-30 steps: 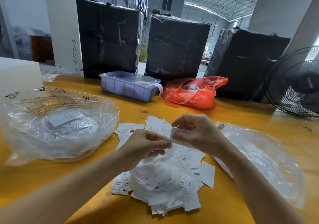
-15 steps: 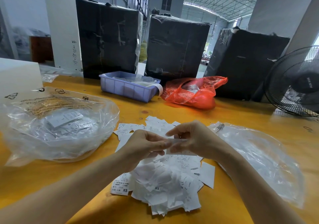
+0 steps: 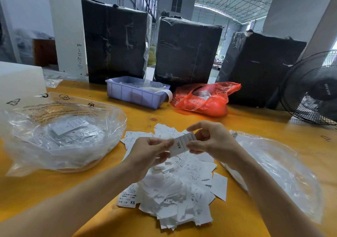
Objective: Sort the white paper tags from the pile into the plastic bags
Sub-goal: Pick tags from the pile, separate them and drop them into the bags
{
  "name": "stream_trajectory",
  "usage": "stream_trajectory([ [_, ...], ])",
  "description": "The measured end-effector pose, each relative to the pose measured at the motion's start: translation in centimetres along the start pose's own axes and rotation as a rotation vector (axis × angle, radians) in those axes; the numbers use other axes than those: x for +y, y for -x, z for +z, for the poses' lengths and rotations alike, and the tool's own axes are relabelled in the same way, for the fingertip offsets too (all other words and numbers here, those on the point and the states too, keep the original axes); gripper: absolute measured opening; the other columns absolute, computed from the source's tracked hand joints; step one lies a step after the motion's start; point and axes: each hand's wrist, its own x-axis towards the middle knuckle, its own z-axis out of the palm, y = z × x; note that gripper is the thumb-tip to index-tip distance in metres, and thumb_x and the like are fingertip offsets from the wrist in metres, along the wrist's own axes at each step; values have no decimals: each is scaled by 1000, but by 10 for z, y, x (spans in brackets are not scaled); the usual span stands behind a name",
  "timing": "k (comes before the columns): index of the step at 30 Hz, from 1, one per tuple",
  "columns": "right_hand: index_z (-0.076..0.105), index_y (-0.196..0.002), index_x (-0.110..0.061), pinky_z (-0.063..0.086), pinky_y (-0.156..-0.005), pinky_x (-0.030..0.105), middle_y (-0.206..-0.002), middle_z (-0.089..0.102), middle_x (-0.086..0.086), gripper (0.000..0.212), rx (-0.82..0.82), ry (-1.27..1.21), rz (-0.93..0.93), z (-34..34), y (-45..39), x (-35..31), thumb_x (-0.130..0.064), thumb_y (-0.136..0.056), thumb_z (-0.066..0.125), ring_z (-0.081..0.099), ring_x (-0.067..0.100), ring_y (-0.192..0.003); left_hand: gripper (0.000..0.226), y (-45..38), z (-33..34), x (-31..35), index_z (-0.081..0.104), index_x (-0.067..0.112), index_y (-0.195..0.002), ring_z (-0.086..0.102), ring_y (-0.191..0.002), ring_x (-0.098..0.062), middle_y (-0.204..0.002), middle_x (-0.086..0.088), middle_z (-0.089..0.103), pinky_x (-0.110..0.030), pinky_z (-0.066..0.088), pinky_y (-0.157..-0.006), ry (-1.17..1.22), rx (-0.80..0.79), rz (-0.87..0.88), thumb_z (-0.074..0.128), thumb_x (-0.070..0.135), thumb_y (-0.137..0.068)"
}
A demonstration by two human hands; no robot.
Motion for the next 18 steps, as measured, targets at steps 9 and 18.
stream_trajectory([
  [9, 66, -112, -1, 58, -64, 21, -80, 68, 11, 35, -10, -8, -40, 22, -6, 8, 3, -78, 71, 67, 11, -57, 34, 0, 4, -4, 71, -1, -88, 64, -71, -16, -73, -6, 68, -20, 52, -55, 14, 89, -22, 65, 31, -81],
  [18, 56, -128, -13, 57, -73, 35, -86, 66, -5, 56, 8, 30, -52, 25, -3, 5, -30, -77, 74, 70, 14, -70, 33, 1, 6, -4, 72, 7, -92, 57, -78, -19, -78, -6, 65, -27, 49, -64, 100, 141, -16, 67, 36, -77],
])
